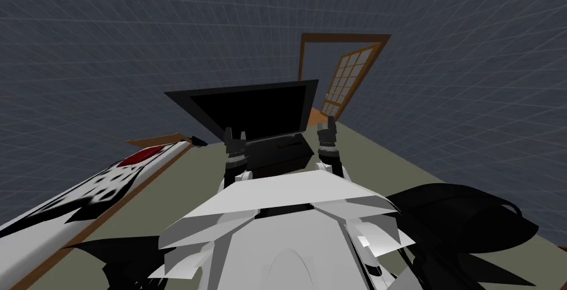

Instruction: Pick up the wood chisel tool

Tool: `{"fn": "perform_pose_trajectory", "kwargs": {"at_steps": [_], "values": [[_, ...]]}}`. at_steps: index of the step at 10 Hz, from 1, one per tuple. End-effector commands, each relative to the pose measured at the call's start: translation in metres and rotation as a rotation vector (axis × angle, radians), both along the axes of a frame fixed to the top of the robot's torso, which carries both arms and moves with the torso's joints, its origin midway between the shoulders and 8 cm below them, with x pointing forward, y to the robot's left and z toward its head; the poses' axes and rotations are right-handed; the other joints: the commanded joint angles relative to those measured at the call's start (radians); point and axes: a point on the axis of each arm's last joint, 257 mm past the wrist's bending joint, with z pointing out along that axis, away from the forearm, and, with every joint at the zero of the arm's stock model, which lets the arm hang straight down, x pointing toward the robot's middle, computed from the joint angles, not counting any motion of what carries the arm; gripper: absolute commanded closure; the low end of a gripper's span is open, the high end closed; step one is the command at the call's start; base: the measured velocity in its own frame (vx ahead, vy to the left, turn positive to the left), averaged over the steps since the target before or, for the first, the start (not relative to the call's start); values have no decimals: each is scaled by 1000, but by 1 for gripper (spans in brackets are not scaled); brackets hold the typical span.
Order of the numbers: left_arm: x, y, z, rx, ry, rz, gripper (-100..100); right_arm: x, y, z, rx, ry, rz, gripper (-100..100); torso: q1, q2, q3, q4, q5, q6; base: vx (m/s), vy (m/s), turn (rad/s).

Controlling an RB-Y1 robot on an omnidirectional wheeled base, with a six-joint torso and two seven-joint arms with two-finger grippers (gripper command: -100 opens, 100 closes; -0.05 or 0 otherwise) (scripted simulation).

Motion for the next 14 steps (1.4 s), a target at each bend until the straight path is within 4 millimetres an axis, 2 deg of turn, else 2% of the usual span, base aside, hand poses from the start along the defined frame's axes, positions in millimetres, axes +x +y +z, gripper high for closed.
{"fn": "perform_pose_trajectory", "kwargs": {"at_steps": [1, 3, 5, 9, 10, 11, 12, 14], "values": [[0, 0, 0, 0, 0, 0, 0, 3, 4, -8, -29, 24, 15, -100, 0, 0, 0, 0, 0, 0, -23, 3, 83], [0, 0, 0, 0, 0, 0, 0, 8, 11, -27, -84, 76, 41, -100, 0, 3, 1, 1, 0, 0, -55, 0, 133], [0, 0, 0, 0, 0, 0, 0, 14, 17, -55, -155, 150, 66, -100, -1, 5, 3, 1, 0, 0, -82, -1, 196], [0, 0, 0, 0, 0, 0, 0, 23, 18, -130, -339, 333, 99, -100, 0, 8, 5, 2, 0, 0, -115, 7, 272], [0, 0, 0, 0, 0, 0, 0, 24, 18, -131, -344, 337, 101, -100, -1, 9, 5, 2, 0, 0, -84, -6, 126], [0, 0, 0, 0, 0, 0, 0, 24, 15, -152, -398, 385, 106, -100, -2, 6, 4, 2, 0, 0, -75, 5, 246], [0, 0, 0, 0, 0, 0, 0, 25, 14, -154, -397, 389, 105, -100, -2, 5, 3, 1, 0, 0, -51, 3, 132], [0, 0, 0, 0, 0, 0, 0, 24, 3, -201, -503, 499, 111, -100, -1, 4, 2, 1, 0, 0, -77, 14, 335]]}}
